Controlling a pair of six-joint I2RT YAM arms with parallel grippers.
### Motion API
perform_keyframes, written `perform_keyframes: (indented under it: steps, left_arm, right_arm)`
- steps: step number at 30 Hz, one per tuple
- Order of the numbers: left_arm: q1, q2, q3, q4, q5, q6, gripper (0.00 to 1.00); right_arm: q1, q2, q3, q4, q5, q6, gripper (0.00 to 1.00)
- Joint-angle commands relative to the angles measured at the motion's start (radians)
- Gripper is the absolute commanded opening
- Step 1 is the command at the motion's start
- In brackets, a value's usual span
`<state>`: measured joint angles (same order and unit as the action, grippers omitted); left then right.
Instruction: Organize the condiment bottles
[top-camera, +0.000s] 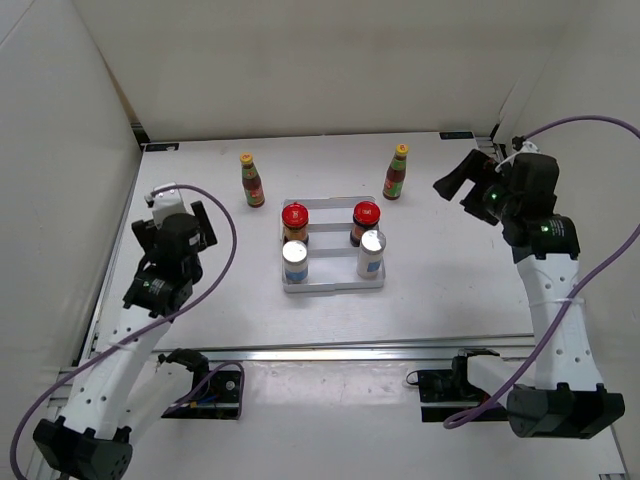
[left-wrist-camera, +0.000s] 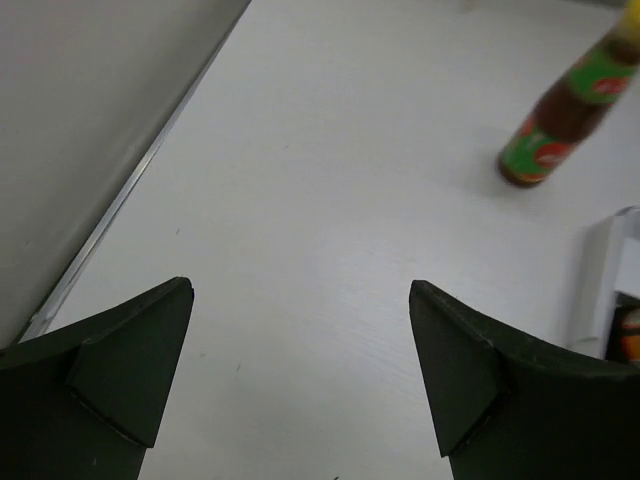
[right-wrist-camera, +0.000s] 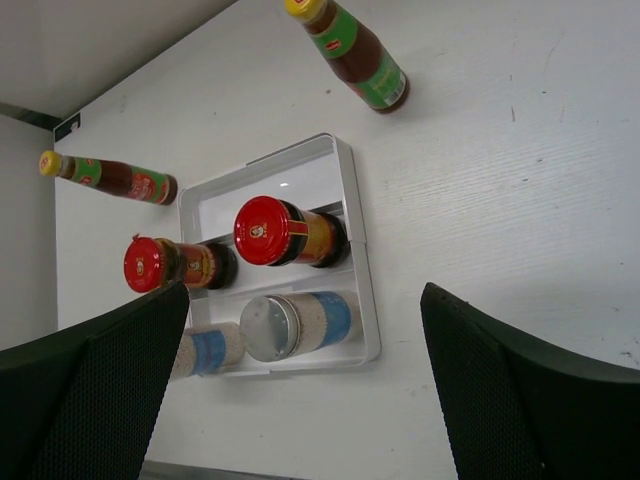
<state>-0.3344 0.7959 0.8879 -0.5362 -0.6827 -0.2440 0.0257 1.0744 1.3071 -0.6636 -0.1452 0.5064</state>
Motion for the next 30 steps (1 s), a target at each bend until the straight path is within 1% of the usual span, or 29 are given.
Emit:
perform_keyframes:
  steps: [1, 2, 4, 6, 8, 9, 10, 11, 12, 13, 14, 15, 16, 17, 18, 20, 21, 22, 23, 24, 27, 30]
  left_arm:
    - [0.028, -0.018, -0.133, 0.089, -0.194, -0.067, 1.0]
    - [0.017, -0.027, -0.171, 0.167, -0.211, -0.048, 1.0]
    - [0.008, -0.046, -0.172, 0.177, -0.212, -0.058, 1.0]
    - [-0.011, -0.058, -0.196, 0.193, -0.277, -0.072, 1.0]
    - [-0.05, -0.058, -0.196, 0.193, -0.305, -0.072, 1.0]
    - [-0.067, -0.058, -0.222, 0.24, -0.305, -0.052, 1.0]
    - [-0.081, -0.058, -0.236, 0.264, -0.295, -0.032, 1.0]
    - [-0.09, -0.067, -0.245, 0.284, -0.275, -0.015, 1.0]
    - [-0.101, -0.078, -0.245, 0.285, -0.258, -0.015, 1.0]
    - [-0.11, -0.078, -0.245, 0.285, -0.258, -0.006, 1.0]
    - [-0.13, -0.067, -0.245, 0.285, -0.258, -0.006, 1.0]
    - [-0.14, -0.067, -0.245, 0.285, -0.268, -0.006, 1.0]
    - [-0.149, -0.067, -0.245, 0.285, -0.281, -0.006, 1.0]
    - [-0.167, -0.067, -0.257, 0.304, -0.29, 0.009, 1.0]
    - [-0.176, -0.067, -0.273, 0.317, -0.29, 0.027, 1.0]
    - [-0.192, -0.067, -0.273, 0.328, -0.305, 0.037, 1.0]
    - [-0.192, -0.076, -0.273, 0.328, -0.314, 0.037, 1.0]
    - [-0.201, -0.077, -0.282, 0.328, -0.314, 0.037, 1.0]
    - [-0.201, -0.077, -0.282, 0.328, -0.324, 0.037, 1.0]
    - [-0.21, -0.077, -0.282, 0.328, -0.337, 0.037, 1.0]
    - [-0.23, -0.077, -0.282, 0.328, -0.337, 0.037, 1.0]
    - [-0.241, -0.077, -0.282, 0.337, -0.337, 0.046, 1.0]
  right_arm:
    - [-0.004, -0.033, -0.069, 0.039, -0.007, 0.076, 1.0]
    - [-0.004, -0.056, -0.095, 0.065, -0.04, 0.077, 1.0]
    - [-0.004, -0.056, -0.114, 0.082, -0.04, 0.064, 1.0]
    - [-0.004, -0.056, -0.102, 0.082, -0.057, 0.048, 1.0]
    - [-0.004, 0.007, -0.056, 0.126, -0.103, 0.032, 1.0]
    - [-0.004, 0.037, -0.027, 0.143, -0.137, 0.005, 1.0]
    - [0.008, 0.115, 0.013, 0.154, -0.167, -0.021, 1.0]
    - [0.017, 0.16, 0.126, 0.136, -0.181, -0.085, 1.0]
    - [0.028, 0.208, 0.195, 0.107, -0.154, -0.118, 1.0]
    - [0.048, 0.307, 0.265, 0.054, -0.128, -0.15, 1.0]
    - [0.048, 0.355, 0.329, 0.029, -0.107, -0.179, 1.0]
    - [0.06, 0.402, 0.457, -0.002, -0.084, -0.225, 1.0]
    - [0.072, 0.489, 0.515, -0.04, -0.036, -0.244, 1.0]
    - [0.072, 0.527, 0.559, -0.041, -0.021, -0.259, 1.0]
    - [0.097, 0.594, 0.631, -0.041, -0.01, -0.273, 1.0]
    - [0.106, 0.668, 0.716, -0.041, 0.001, -0.308, 1.0]
    - [0.123, 0.753, 0.771, -0.065, 0.012, -0.321, 1.0]
    - [0.137, 0.8, 0.831, -0.085, 0.024, -0.33, 1.0]
    - [0.137, 0.846, 0.953, -0.126, 0.024, -0.339, 1.0]
    - [0.146, 0.933, 1.01, -0.148, 0.036, -0.351, 1.0]
    - [0.155, 1.045, 1.104, -0.172, 0.045, -0.361, 1.0]
    - [0.164, 1.082, 1.074, -0.139, 0.078, -0.361, 1.0]
